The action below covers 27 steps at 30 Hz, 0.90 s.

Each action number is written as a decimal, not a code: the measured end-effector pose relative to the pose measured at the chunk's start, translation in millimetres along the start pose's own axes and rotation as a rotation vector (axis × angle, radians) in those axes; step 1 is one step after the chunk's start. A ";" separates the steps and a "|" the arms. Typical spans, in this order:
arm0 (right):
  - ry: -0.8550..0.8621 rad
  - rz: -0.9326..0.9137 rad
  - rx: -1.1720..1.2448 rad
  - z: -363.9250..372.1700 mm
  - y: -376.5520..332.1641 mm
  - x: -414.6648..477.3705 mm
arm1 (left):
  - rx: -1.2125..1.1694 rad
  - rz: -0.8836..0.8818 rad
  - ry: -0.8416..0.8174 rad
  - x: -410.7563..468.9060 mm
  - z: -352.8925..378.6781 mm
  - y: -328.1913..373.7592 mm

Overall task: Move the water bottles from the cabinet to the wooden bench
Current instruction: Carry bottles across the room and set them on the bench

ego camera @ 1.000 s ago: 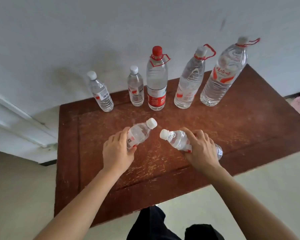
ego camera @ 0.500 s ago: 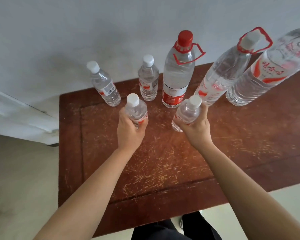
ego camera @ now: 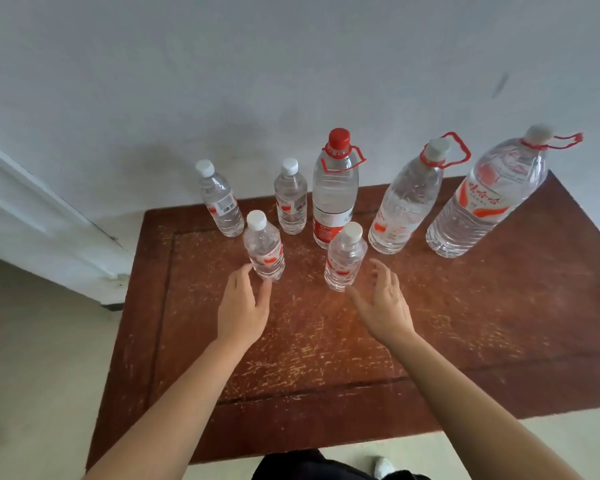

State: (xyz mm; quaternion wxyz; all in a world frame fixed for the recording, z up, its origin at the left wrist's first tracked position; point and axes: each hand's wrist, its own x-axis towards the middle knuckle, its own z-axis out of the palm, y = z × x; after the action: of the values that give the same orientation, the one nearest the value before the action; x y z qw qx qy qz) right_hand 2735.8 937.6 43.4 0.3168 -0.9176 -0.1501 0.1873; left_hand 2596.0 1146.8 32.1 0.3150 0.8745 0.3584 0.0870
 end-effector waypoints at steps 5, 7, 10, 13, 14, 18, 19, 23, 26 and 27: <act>-0.091 -0.126 -0.112 -26.5 26.2 -36.2 | 0.077 -0.007 0.094 -80.4 3.4 19.8; -0.104 -0.247 -0.164 -38.2 40.3 -59.4 | 0.091 -0.029 0.152 -124.1 8.4 29.2; -0.142 -0.396 -0.182 -49.6 65.0 -93.2 | 0.153 -0.120 0.190 -196.7 18.6 44.9; -0.209 -0.534 -0.185 -30.5 74.7 -128.0 | 0.222 -0.233 0.210 -269.5 20.4 43.5; -0.243 -0.588 -0.193 -19.4 71.7 -147.2 | 0.259 -0.282 0.244 -298.8 15.3 39.1; -0.335 -0.895 -0.205 22.7 41.7 -225.6 | 0.370 -0.467 0.417 -407.8 -28.1 25.2; -0.360 -1.000 -0.198 33.3 27.1 -257.4 | 0.413 -0.530 0.501 -447.3 -44.7 16.9; -0.439 -1.312 -0.148 56.2 -22.6 -369.5 | 0.490 -0.747 0.755 -575.1 -105.0 -3.1; -0.481 -1.528 -0.081 71.8 -50.9 -464.3 | 0.516 -0.868 0.909 -673.2 -132.8 -8.5; -0.511 -1.595 -0.066 78.2 -59.1 -508.2 | 0.540 -0.904 0.961 -716.7 -139.4 -10.4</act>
State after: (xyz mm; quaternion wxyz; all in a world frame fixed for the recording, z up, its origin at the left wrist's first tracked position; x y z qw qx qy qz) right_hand 2242.6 822.9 150.5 0.2834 -0.4746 -0.8267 0.1048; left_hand 2015.6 732.0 188.1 -0.1005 0.5525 0.7943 0.2320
